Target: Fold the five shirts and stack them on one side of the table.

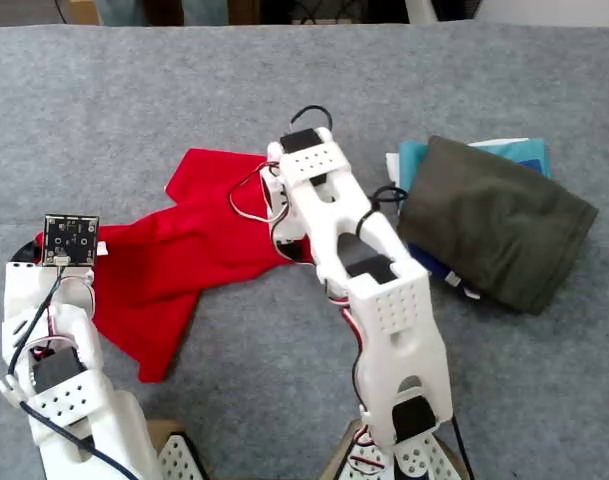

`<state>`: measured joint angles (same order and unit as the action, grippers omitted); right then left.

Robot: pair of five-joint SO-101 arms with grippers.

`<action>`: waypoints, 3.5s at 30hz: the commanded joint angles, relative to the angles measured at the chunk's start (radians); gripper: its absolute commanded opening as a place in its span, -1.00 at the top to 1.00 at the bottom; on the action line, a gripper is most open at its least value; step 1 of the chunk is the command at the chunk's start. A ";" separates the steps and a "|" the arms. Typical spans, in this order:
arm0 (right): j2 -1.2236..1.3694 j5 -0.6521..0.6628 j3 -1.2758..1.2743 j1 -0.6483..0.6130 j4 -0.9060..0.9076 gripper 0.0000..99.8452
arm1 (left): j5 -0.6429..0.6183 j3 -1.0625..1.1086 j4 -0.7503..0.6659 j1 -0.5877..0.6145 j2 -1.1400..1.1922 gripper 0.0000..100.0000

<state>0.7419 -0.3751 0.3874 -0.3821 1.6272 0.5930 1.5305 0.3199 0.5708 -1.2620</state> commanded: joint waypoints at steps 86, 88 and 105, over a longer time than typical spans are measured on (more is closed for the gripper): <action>-1.044 0.100 0.858 0.074 -0.017 0.97 | -0.497 -1.563 0.629 -0.188 0.117 0.94; -1.066 0.101 0.892 0.074 -0.044 0.97 | -0.496 -1.669 0.690 -0.191 0.140 0.94; -1.152 0.103 0.900 0.074 -0.100 0.97 | -0.293 -1.695 1.140 -0.186 0.012 0.94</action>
<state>-0.4089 -0.2647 1.2789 -0.3222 1.4998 0.2509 -0.2079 1.4185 0.3882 -1.2252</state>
